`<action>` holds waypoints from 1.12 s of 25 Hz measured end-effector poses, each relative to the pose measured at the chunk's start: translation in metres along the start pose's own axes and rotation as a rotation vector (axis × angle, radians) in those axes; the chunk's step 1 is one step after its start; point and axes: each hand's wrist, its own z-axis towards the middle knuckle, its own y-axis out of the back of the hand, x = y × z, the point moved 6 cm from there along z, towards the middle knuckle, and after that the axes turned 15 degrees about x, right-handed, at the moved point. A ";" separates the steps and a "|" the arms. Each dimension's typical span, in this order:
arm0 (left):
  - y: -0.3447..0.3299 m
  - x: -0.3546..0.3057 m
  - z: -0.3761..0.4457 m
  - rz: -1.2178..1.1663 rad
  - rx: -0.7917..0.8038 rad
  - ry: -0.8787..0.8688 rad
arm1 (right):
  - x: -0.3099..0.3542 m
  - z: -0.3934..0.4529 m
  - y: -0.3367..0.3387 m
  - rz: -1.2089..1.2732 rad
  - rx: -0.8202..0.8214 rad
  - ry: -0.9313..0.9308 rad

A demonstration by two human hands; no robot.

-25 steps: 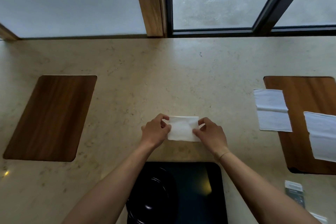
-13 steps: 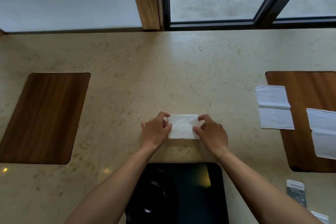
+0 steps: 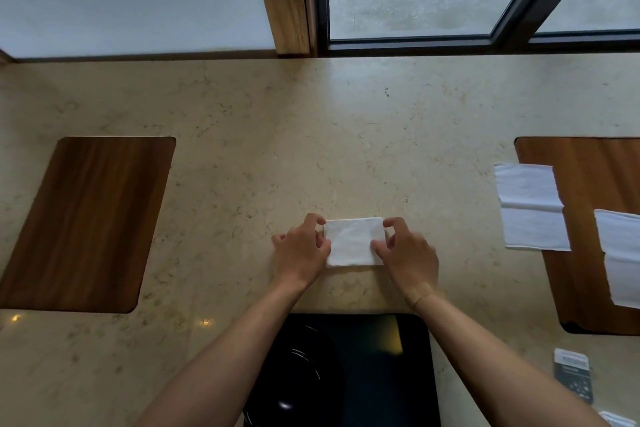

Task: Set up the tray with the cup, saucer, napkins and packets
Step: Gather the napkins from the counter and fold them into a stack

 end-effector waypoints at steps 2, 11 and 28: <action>0.001 0.000 -0.001 0.010 -0.005 0.003 | 0.000 0.000 0.001 -0.002 -0.028 -0.003; 0.008 -0.009 -0.002 -0.011 -0.053 -0.084 | -0.013 -0.021 0.022 0.058 -0.077 -0.020; -0.063 -0.197 0.013 0.071 0.028 -0.384 | -0.177 -0.063 0.156 -0.028 -0.266 -0.120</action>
